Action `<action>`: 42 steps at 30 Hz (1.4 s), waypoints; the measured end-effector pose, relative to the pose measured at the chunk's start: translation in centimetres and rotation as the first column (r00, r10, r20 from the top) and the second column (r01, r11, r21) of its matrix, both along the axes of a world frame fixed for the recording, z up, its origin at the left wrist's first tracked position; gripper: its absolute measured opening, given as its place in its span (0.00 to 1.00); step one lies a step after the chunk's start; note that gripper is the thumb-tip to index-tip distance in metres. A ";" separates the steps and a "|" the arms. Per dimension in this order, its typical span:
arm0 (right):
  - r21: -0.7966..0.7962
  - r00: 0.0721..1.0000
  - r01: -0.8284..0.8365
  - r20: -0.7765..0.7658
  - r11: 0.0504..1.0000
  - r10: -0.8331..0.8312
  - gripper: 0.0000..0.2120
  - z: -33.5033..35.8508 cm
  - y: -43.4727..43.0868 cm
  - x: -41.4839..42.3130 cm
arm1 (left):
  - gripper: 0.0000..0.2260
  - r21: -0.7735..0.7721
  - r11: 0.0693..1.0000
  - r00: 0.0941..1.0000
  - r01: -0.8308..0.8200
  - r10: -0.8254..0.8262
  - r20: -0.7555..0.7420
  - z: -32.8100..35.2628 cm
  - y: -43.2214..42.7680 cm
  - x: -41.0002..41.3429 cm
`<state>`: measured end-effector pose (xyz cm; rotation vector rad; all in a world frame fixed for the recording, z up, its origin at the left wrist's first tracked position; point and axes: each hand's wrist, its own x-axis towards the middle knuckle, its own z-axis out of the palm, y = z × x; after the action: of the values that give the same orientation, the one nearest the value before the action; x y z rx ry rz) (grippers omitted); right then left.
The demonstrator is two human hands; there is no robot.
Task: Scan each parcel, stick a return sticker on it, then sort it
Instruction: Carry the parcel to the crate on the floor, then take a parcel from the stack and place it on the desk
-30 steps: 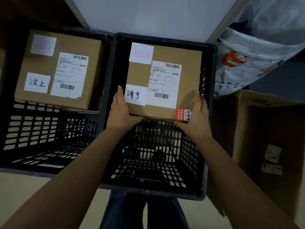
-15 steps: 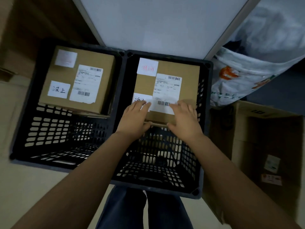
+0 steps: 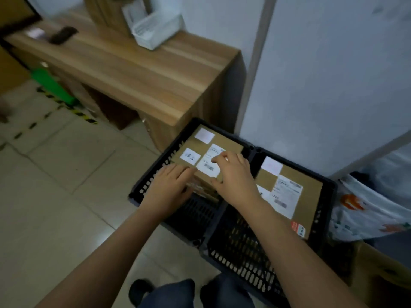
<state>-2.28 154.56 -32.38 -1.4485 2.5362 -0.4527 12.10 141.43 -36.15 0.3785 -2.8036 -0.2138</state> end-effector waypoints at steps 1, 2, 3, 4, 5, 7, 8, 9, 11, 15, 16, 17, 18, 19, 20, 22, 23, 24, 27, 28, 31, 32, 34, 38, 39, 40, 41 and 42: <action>-0.022 0.999 -0.028 -0.016 0.999 0.028 0.20 1.1 -1.9 1.4 | 0.16 -0.035 0.999 0.999 -0.029 0.027 -0.044 0.8 -1.8 2.1; -0.042 0.998 -0.063 -0.032 0.997 0.061 0.20 2.1 -4.0 3.0 | 0.15 -0.059 0.996 0.996 -0.059 0.055 -0.070 1.7 -3.7 4.2; -0.055 0.994 -0.101 -0.046 0.993 0.098 0.19 3.0 -6.0 4.7 | 0.16 -0.073 0.994 0.993 -0.087 0.081 -0.080 2.7 -5.5 6.3; -0.062 0.989 -0.138 -0.061 0.989 0.134 0.20 3.7 -8.1 6.5 | 0.17 -0.082 0.990 0.990 -0.118 0.111 -0.087 3.7 -7.4 8.4; -0.064 0.982 -0.174 -0.080 0.983 0.169 0.20 4.5 -10.2 8.3 | 0.18 -0.095 0.985 0.986 -0.147 0.139 -0.093 4.6 -9.4 10.6; -0.053 0.967 -0.234 -0.114 0.971 0.226 0.21 5.7 -14.3 11.8 | 0.19 -0.121 0.972 0.977 -0.202 0.192 -0.092 6.3 -13.2 14.6; -0.046 0.960 -0.255 -0.130 0.966 0.248 0.21 6.3 -16.3 13.5 | 0.19 -0.132 0.965 0.972 -0.227 0.217 -0.088 7.1 -15.1 16.5; -0.038 0.952 -0.278 -0.146 0.960 0.269 0.21 6.9 -18.6 15.1 | 0.18 -0.152 0.955 0.966 -0.253 0.241 -0.092 8.0 -17.2 18.4; -0.017 0.938 -0.313 -0.161 0.949 0.307 0.21 8.0 -22.0 17.3 | 0.17 -0.190 0.941 0.959 -0.281 0.268 -0.090 9.6 -20.5 21.1; -0.056 0.914 -0.383 -0.166 0.922 0.369 0.22 10.9 -29.7 21.2 | 0.22 -0.221 0.917 0.943 -0.331 0.328 -0.051 13.4 -27.4 25.4; -0.065 0.910 -0.394 -0.166 0.917 0.380 0.23 11.6 -31.6 21.8 | 0.22 -0.226 0.912 0.939 -0.341 0.341 -0.041 14.2 -29.1 26.1; -0.074 0.906 -0.403 -0.170 0.912 0.387 0.23 12.3 -33.5 22.2 | 0.22 -0.227 0.910 0.937 -0.346 0.347 -0.038 14.8 -30.8 26.7; -0.083 0.904 -0.409 -0.172 0.909 0.391 0.23 12.9 -35.5 22.5 | 0.21 -0.227 0.909 0.936 -0.349 0.351 -0.036 15.4 -32.5 27.1; -0.094 0.900 -0.418 -0.178 0.903 0.398 0.24 13.3 -37.5 22.8 | 0.21 -0.229 0.907 0.934 -0.353 0.354 -0.036 16.0 -34.2 27.3; -0.099 0.895 -0.428 -0.184 0.898 0.406 0.24 13.6 -39.5 23.0 | 0.21 -0.231 0.904 0.931 -0.361 0.362 -0.036 16.4 -36.0 27.5; -0.105 0.886 -0.447 -0.189 0.888 0.424 0.25 13.9 -43.7 23.3 | 0.22 -0.220 0.896 0.921 -0.386 0.387 -0.040 16.9 -39.6 27.6; -0.111 0.879 -0.460 -0.194 0.881 0.435 0.25 13.9 -45.9 23.4 | 0.22 -0.218 0.890 0.915 -0.400 0.402 -0.039 17.1 -41.5 27.5; -0.117 0.870 -0.477 -0.202 0.871 0.450 0.24 14.0 -48.2 23.4 | 0.22 -0.226 0.884 0.911 -0.408 0.410 -0.039 17.2 -43.4 27.4; -0.131 0.844 -0.526 -0.198 0.840 0.498 0.24 14.4 -55.2 23.1 | 0.24 -0.243 0.869 0.899 -0.431 0.435 -0.038 18.0 -49.6 27.2; -0.128 0.837 -0.539 -0.190 0.833 0.512 0.24 14.8 -57.5 23.0 | 0.24 -0.237 0.864 0.892 -0.445 0.451 -0.032 18.3 -51.6 27.2; -0.143 0.825 -0.557 -0.206 0.818 0.526 0.23 15.9 -63.7 22.3 | 0.25 -0.248 0.843 0.874 -0.478 0.486 -0.033 19.5 -57.1 26.9; -0.147 0.825 -0.557 -0.214 0.817 0.523 0.22 16.2 -65.5 22.0 | 0.24 -0.248 0.840 0.871 -0.483 0.489 -0.041 19.7 -58.9 26.8; -0.150 0.827 -0.552 -0.230 0.821 0.514 0.22 16.7 -68.8 21.4 | 0.24 -0.235 0.840 0.869 -0.490 0.491 -0.055 19.9 -62.2 26.4; -0.145 0.846 -0.519 -0.230 0.842 0.482 0.22 16.6 -75.2 20.1 | 0.24 -0.212 0.853 0.879 -0.477 0.471 -0.080 19.8 -69.0 24.7; -0.145 0.851 -0.509 -0.238 0.849 0.469 0.22 16.5 -76.8 19.7 | 0.24 -0.203 0.860 0.883 -0.469 0.462 -0.086 19.7 -70.8 24.1; -0.142 0.856 -0.496 -0.246 0.856 0.455 0.22 16.4 -78.6 19.3 | 0.24 -0.197 0.867 0.889 -0.459 0.449 -0.092 19.6 -72.6 23.5; -0.137 0.863 -0.480 -0.249 0.867 0.439 0.22 16.4 -80.3 18.8 | 0.24 -0.194 0.874 0.895 -0.446 0.434 -0.099 19.5 -74.5 23.0; -0.131 0.871 -0.462 -0.253 0.877 0.421 0.22 16.3 -82.0 18.4 | 0.24 -0.194 0.881 0.902 -0.432 0.418 -0.107 19.4 -76.5 22.4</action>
<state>16.11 72.56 -16.04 -2.1909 2.2400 -0.4844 34.48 64.97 -16.74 0.9003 -2.5640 0.1710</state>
